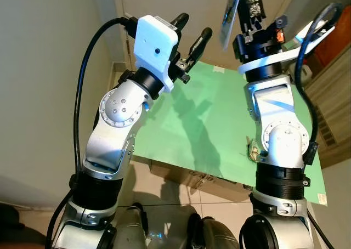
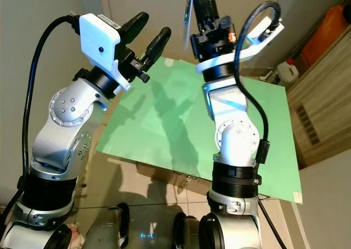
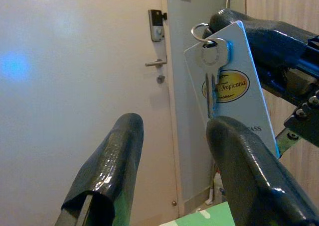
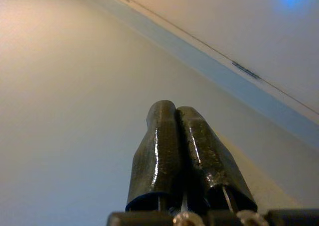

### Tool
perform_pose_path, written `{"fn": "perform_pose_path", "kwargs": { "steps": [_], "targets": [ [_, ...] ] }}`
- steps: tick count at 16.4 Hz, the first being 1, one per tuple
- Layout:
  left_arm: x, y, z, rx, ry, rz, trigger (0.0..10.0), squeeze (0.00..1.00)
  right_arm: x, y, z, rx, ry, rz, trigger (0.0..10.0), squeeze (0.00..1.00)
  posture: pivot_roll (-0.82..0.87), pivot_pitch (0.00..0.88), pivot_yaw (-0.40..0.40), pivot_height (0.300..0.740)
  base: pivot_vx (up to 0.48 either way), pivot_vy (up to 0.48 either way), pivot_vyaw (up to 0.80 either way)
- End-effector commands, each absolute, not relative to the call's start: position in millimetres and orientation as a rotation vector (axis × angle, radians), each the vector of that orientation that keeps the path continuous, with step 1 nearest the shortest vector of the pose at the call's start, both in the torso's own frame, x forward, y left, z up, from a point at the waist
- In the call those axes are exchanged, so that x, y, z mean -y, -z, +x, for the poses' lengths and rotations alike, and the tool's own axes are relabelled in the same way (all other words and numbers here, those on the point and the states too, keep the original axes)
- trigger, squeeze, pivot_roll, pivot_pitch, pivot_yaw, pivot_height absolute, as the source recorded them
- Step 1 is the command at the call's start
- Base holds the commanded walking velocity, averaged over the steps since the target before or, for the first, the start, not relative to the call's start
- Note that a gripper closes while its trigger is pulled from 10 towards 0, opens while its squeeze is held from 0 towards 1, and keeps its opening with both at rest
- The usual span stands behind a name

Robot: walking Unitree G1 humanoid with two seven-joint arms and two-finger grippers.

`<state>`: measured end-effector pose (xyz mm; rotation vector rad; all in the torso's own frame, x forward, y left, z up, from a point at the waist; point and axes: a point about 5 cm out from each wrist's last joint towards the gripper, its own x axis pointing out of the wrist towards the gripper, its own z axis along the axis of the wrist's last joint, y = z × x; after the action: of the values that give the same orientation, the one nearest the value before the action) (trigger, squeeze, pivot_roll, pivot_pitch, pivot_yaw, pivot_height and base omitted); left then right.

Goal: Hang keys on a hook

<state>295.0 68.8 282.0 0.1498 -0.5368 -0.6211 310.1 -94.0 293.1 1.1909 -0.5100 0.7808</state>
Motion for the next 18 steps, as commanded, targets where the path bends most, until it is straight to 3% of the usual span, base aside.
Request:
{"fn": "perform_pose_path", "kwargs": {
  "steps": [1, 4, 6, 12, 18],
  "targets": [
    [-65, -290, 293, 0.560, 0.642, 0.135, 10.0, 0.00, 73, -293, 302, 0.523, -0.814, 1.262, 10.0, 0.00, 0.19, 0.132, -0.060, 0.740, 0.000, 0.000, 0.00],
    [-65, -300, 293, 0.581, 0.641, 0.106, 10.0, 0.00, 66, -296, 296, 0.532, -0.854, 1.146, 10.0, 0.00, 0.19, 0.133, -0.060, 0.740, 0.000, 0.000, 0.00],
    [-51, -304, 281, 0.579, 0.780, 0.094, 10.0, 0.00, 62, -290, 299, 0.508, -0.835, 1.089, 10.0, 0.00, 0.18, 0.136, -0.061, 0.740, 0.000, 0.000, 0.00],
    [-42, -297, 269, 0.522, 0.872, 0.111, 10.0, 0.00, 61, -287, 308, 0.500, -0.785, 1.003, 10.0, 0.00, 0.19, 0.147, -0.072, 0.740, 0.000, 0.000, 0.00],
    [-56, -306, 280, 0.545, 0.727, 0.131, 10.0, 0.00, 59, -291, 302, 0.523, -0.858, 0.973, 10.0, 0.00, 0.18, 0.146, -0.069, 0.740, 0.000, 0.000, 0.00]
  ]
}}
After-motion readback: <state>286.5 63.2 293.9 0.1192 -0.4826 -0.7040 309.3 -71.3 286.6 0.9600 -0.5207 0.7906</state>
